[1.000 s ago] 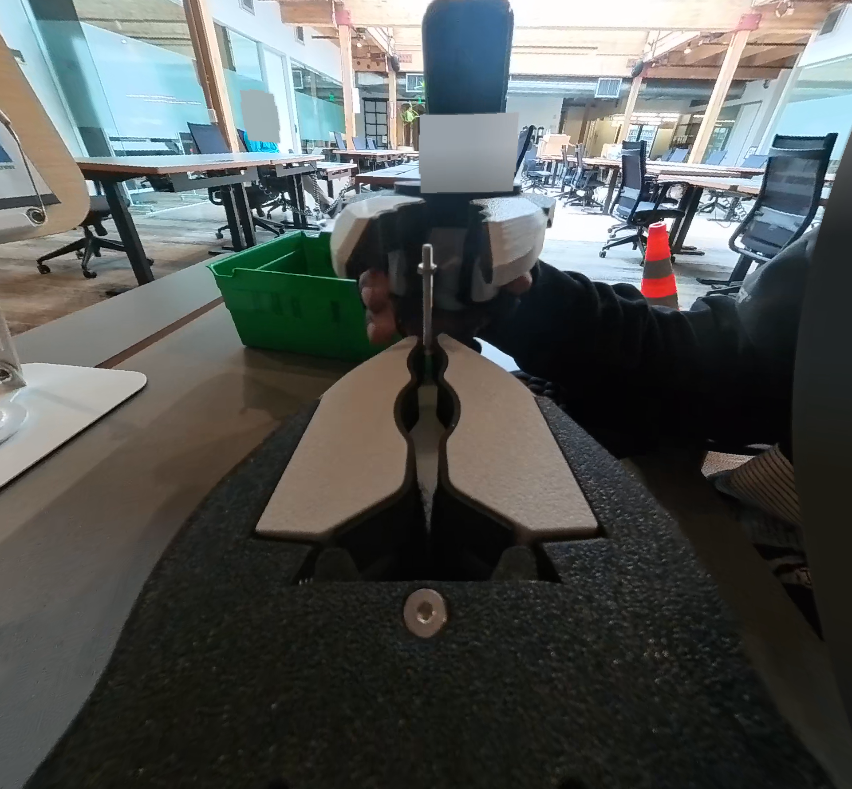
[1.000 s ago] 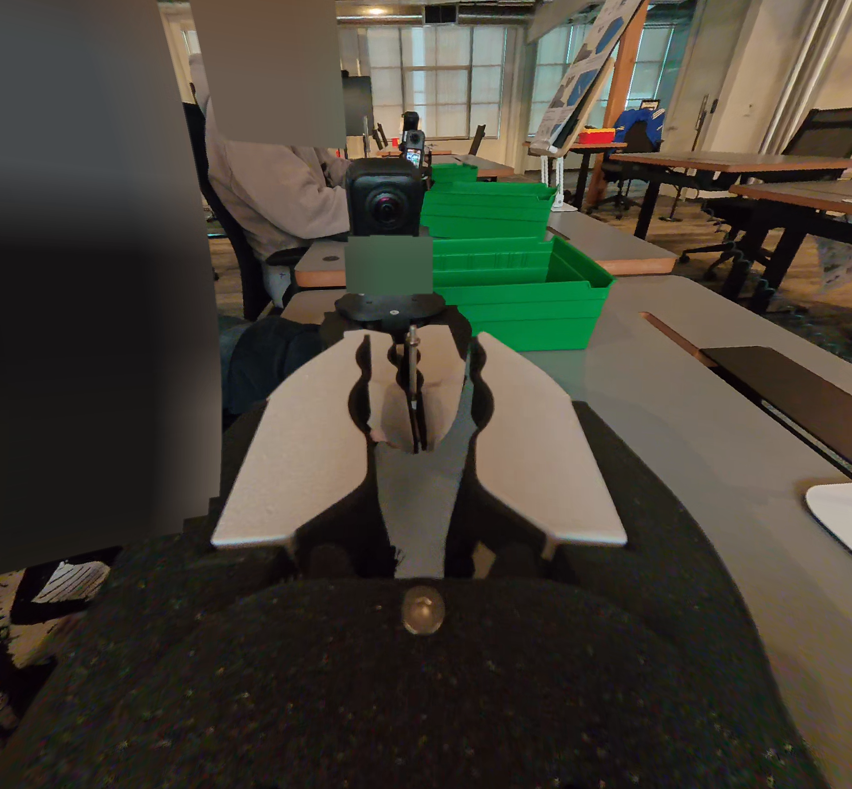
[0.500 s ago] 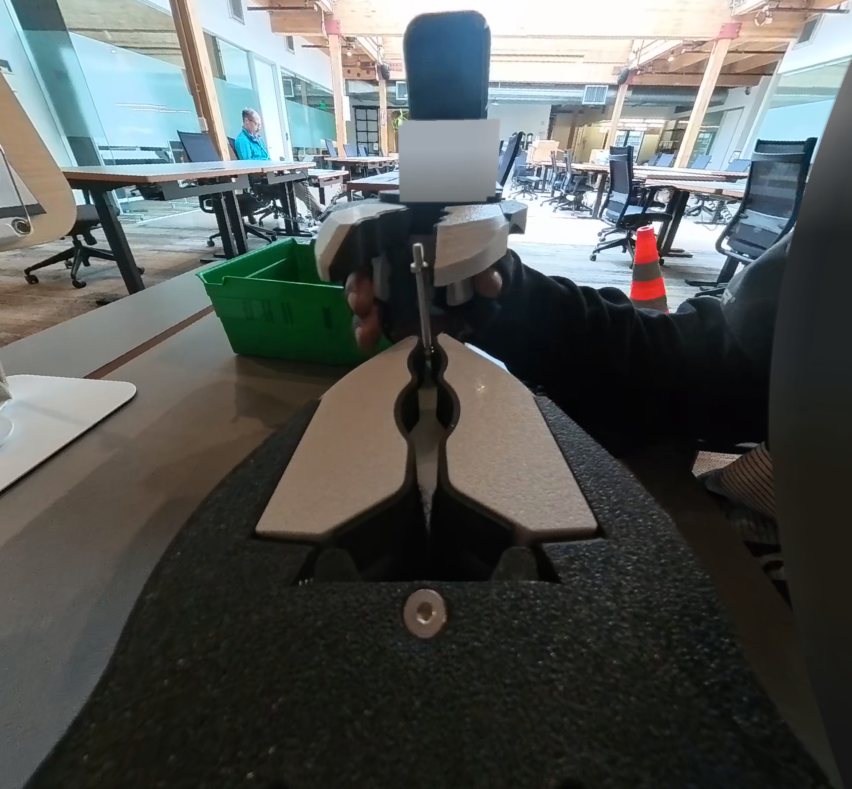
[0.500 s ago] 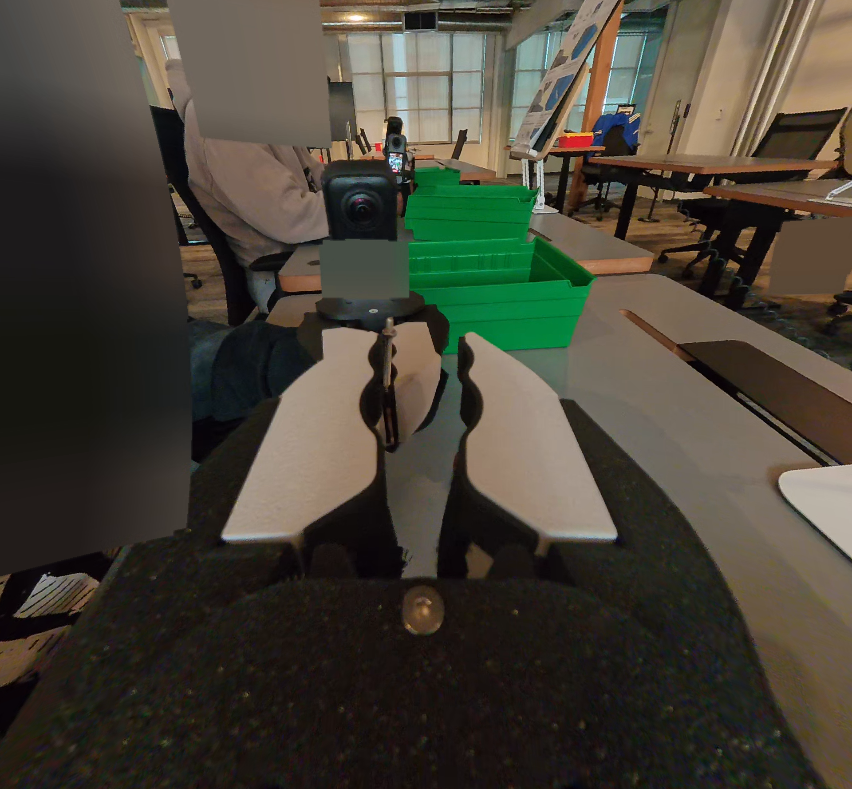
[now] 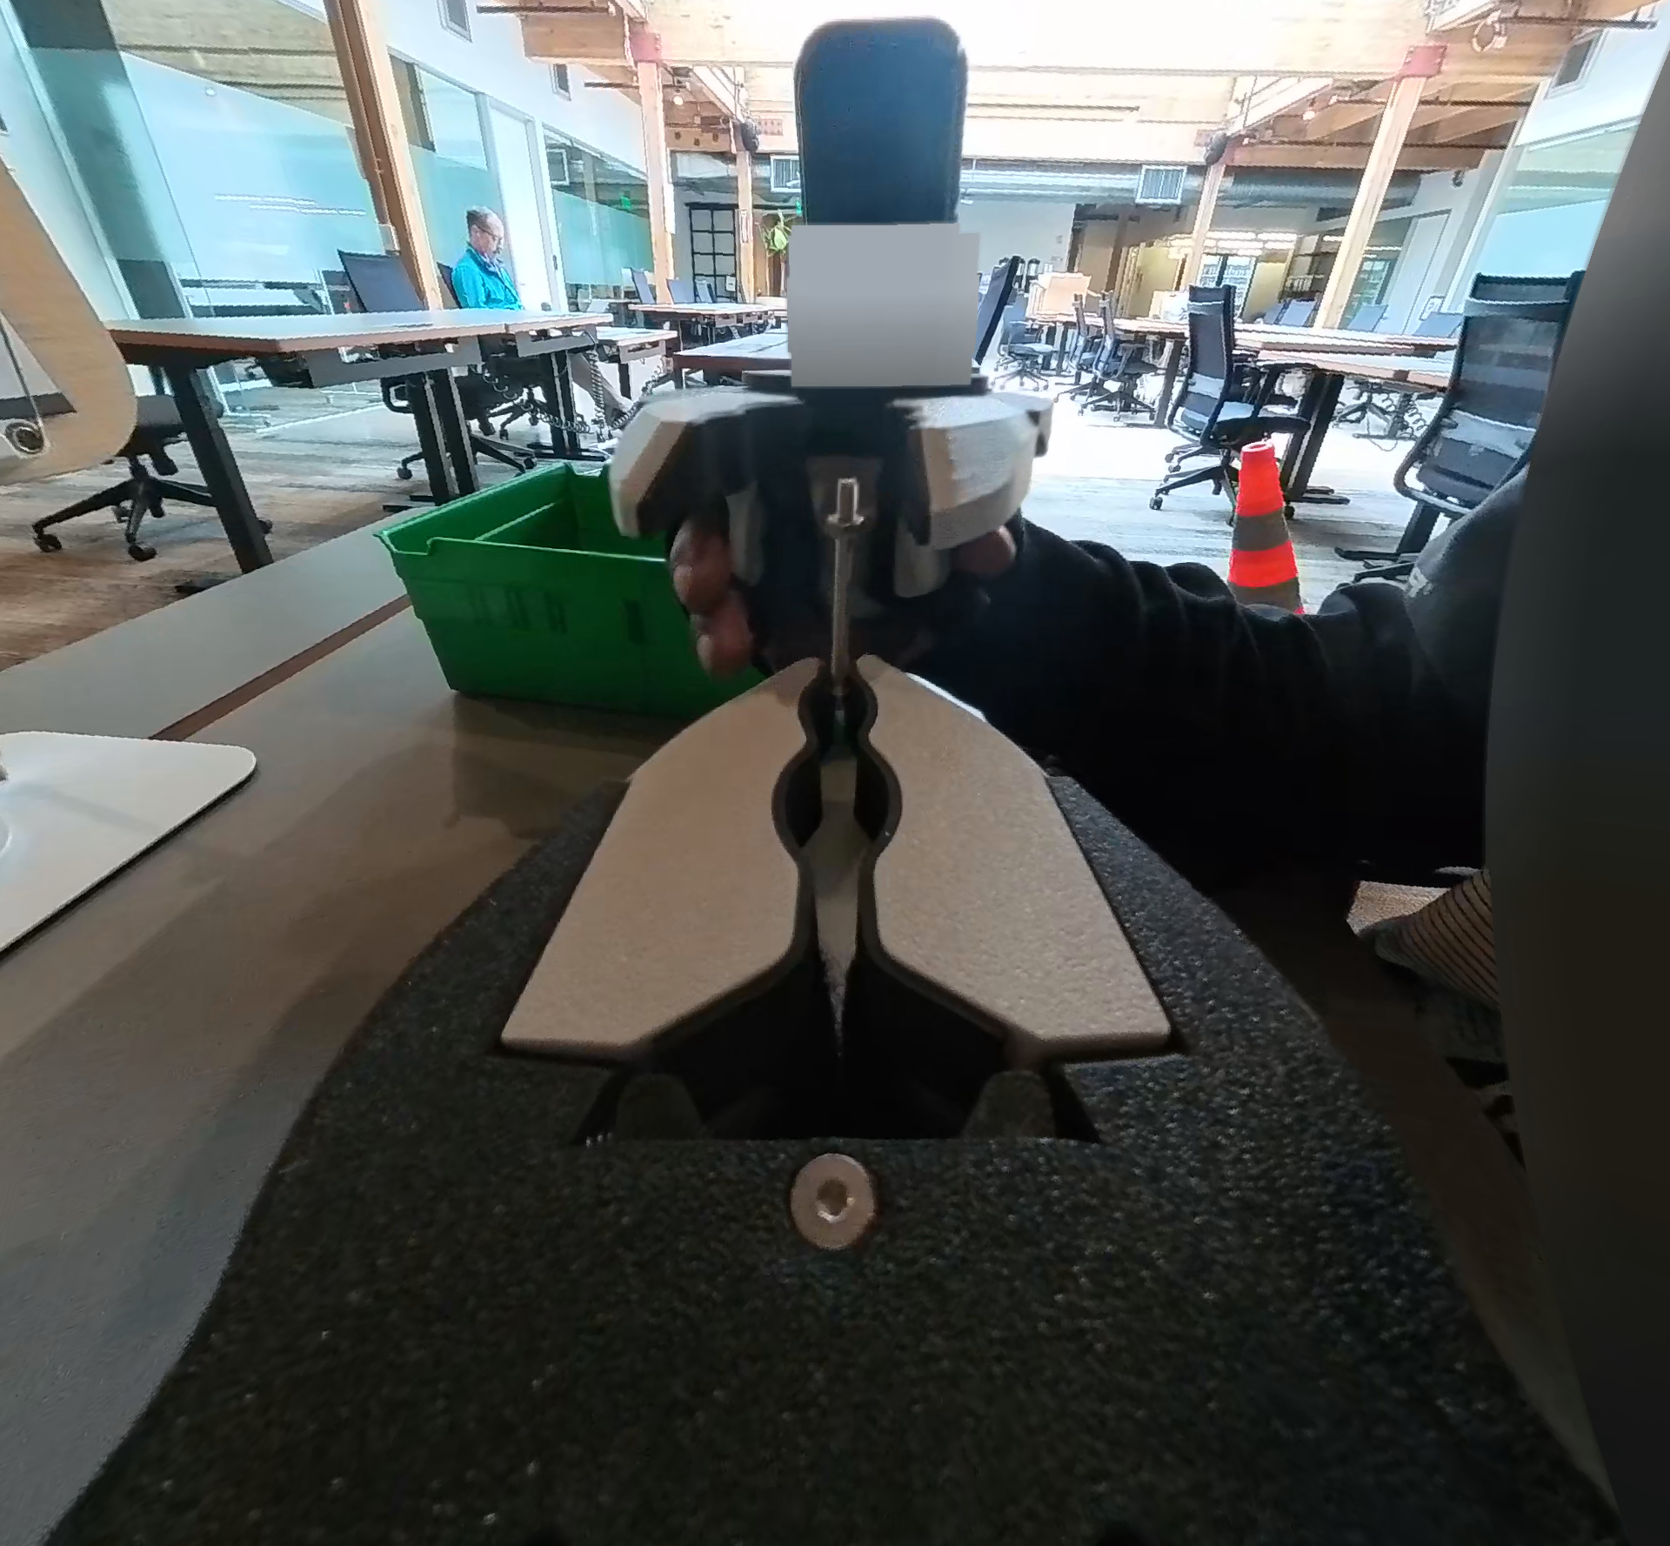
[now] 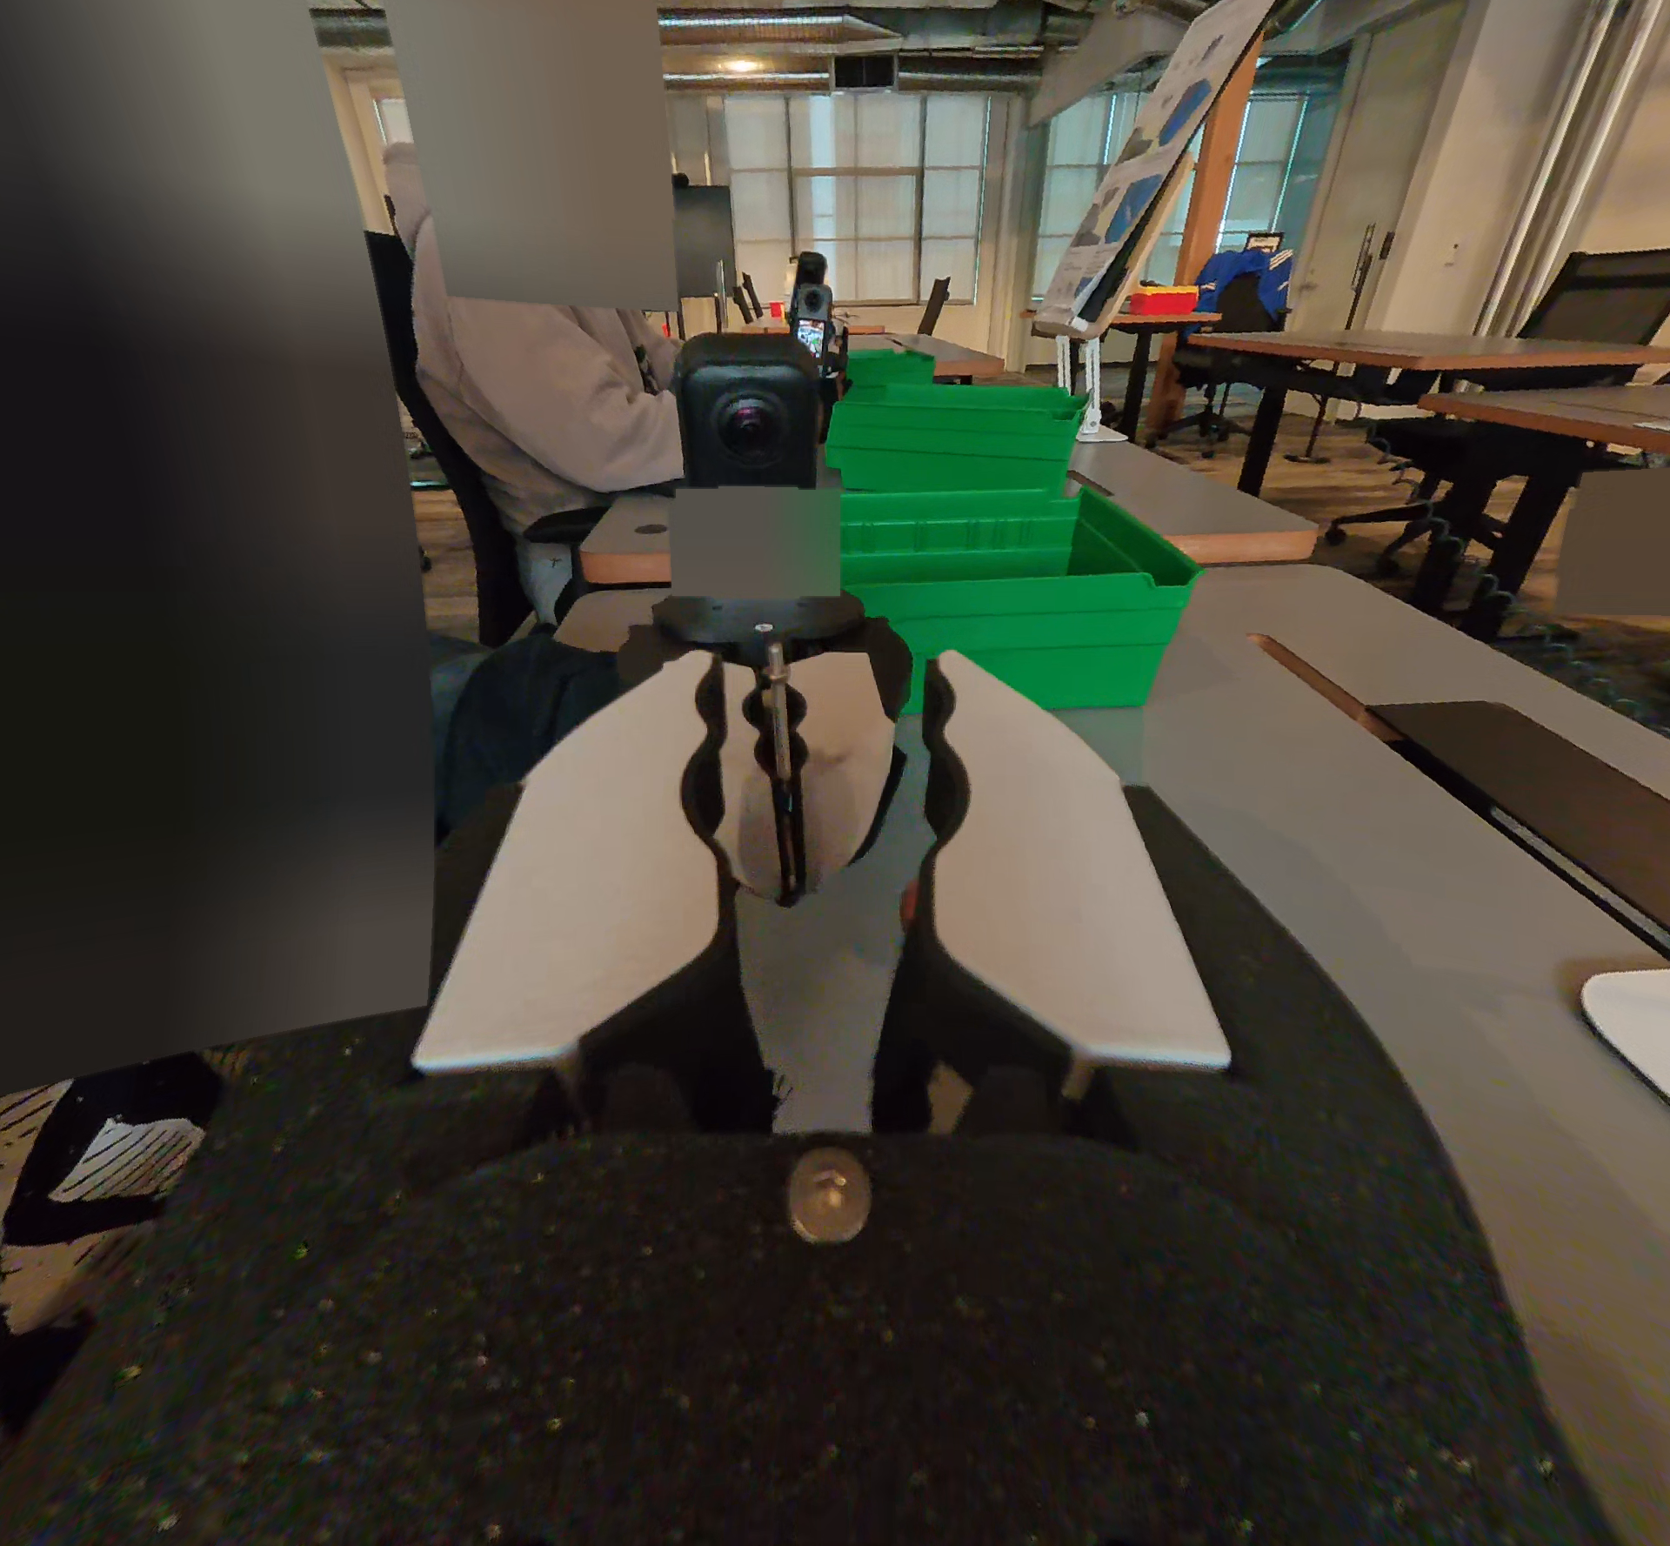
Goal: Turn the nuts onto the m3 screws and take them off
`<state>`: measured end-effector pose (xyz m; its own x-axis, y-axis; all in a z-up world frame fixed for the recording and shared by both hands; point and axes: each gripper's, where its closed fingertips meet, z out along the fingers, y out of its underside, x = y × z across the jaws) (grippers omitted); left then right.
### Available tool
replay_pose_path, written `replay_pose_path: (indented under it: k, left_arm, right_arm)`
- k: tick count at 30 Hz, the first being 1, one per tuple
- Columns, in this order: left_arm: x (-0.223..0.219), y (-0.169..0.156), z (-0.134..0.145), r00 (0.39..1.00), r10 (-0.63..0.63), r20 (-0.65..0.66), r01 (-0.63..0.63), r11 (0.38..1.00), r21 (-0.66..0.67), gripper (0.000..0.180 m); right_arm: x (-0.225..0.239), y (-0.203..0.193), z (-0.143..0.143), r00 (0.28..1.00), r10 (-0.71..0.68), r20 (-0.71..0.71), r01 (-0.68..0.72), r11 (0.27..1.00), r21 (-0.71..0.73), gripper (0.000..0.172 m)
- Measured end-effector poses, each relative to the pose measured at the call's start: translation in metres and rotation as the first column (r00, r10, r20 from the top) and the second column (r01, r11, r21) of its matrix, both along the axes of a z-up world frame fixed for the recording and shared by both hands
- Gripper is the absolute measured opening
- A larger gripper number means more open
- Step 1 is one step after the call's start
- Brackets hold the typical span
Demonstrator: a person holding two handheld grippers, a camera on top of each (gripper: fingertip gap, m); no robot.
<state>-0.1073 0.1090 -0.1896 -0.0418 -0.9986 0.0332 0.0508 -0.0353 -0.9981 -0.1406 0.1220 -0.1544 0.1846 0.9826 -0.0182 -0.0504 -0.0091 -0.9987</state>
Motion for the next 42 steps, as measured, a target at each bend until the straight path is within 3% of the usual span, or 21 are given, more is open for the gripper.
replay_pose_path:
  k: [11, 18, 24, 30, 42]
  left_arm:
    - [0.0, -0.004, 0.002, 1.0, -0.02, 0.008, 0.02, 1.0, 0.004, 0.0]
    - [-0.002, -0.003, 0.004, 1.0, -0.016, 0.02, 0.016, 1.0, 0.001, 0.001]
    - [-0.002, -0.001, 0.003, 1.0, -0.004, 0.015, 0.005, 1.0, 0.0, 0.001]
    - [0.0, -0.003, 0.002, 1.0, -0.012, 0.01, 0.012, 1.0, -0.002, 0.001]
    - [-0.002, -0.003, 0.005, 1.0, -0.016, 0.025, 0.016, 1.0, -0.002, 0.001]
  right_arm:
    - [0.002, 0.002, 0.0, 1.0, -0.023, 0.01, 0.023, 1.0, 0.011, 0.032]
    - [0.01, 0.003, 0.003, 0.999, -0.031, -0.006, 0.031, 0.999, 0.022, 0.01]
    - [0.005, -0.006, 0.005, 1.0, 0.023, -0.02, -0.023, 1.0, 0.02, 0.025]
    - [-0.005, -0.006, 0.001, 1.0, 0.017, 0.003, -0.017, 1.0, 0.02, 0.027]
    - [0.007, 0.0, 0.004, 1.0, -0.02, -0.005, 0.02, 0.999, 0.027, 0.006]
